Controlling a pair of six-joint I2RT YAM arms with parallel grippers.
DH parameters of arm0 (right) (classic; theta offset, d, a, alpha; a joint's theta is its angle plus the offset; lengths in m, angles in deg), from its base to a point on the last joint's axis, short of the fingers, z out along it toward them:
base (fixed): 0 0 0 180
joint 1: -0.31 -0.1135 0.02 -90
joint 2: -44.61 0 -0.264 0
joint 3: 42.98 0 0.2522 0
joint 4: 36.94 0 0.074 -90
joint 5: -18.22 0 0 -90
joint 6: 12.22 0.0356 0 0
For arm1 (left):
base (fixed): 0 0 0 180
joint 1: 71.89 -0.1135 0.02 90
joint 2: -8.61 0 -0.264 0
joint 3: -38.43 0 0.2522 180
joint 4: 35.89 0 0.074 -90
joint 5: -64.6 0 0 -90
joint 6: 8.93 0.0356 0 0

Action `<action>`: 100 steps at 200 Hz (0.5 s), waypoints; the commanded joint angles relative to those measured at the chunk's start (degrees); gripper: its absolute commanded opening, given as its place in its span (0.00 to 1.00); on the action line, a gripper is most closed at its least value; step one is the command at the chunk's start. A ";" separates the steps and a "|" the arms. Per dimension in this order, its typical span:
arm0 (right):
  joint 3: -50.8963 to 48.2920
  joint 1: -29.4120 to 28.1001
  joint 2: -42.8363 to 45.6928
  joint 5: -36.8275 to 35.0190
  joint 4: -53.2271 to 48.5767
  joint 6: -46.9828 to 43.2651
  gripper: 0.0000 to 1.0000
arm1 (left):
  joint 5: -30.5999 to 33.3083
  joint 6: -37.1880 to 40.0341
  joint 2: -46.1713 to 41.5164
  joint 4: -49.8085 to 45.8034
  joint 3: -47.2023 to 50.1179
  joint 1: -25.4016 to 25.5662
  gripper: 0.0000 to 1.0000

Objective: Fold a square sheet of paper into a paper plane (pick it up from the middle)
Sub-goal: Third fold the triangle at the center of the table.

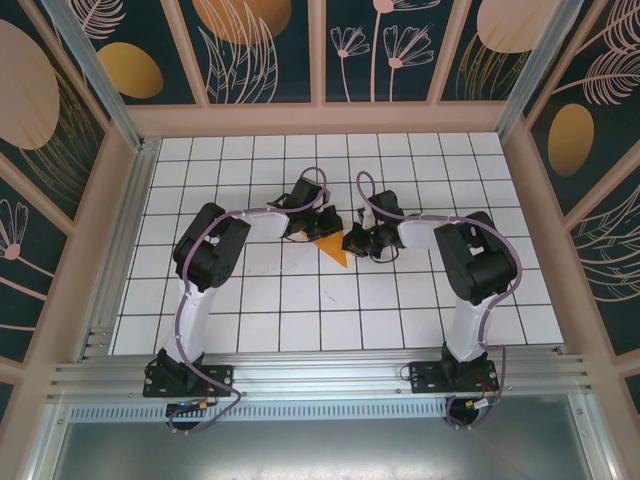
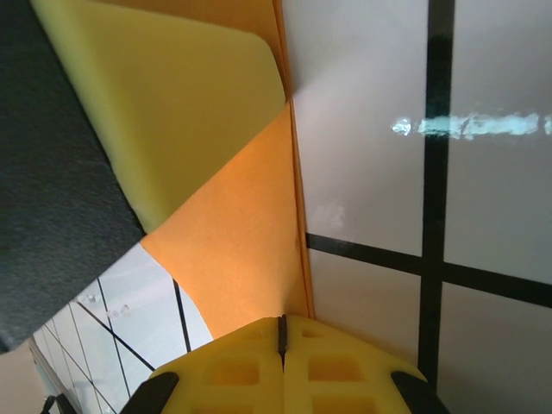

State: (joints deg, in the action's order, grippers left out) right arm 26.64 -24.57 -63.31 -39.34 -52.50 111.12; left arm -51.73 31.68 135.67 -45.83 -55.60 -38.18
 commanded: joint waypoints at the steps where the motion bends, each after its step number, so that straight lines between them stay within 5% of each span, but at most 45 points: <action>1: -0.65 0.01 2.09 -1.94 3.90 1.61 0.05 | 3.69 0.69 2.40 -4.39 1.07 -0.24 0.00; 62: 0.88 0.17 -1.94 -6.06 6.63 3.04 0.04 | 3.83 0.27 2.43 -3.87 2.33 -0.23 0.00; 100: 0.34 -0.76 -3.69 -2.36 3.33 -0.66 0.04 | 3.99 0.34 2.31 -3.97 2.70 -0.23 0.00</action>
State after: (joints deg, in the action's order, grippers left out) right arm 26.92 -24.50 -64.84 -43.18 -47.00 113.06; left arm -51.67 31.66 135.67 -45.26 -55.21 -38.20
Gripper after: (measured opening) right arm 0.068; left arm 0.058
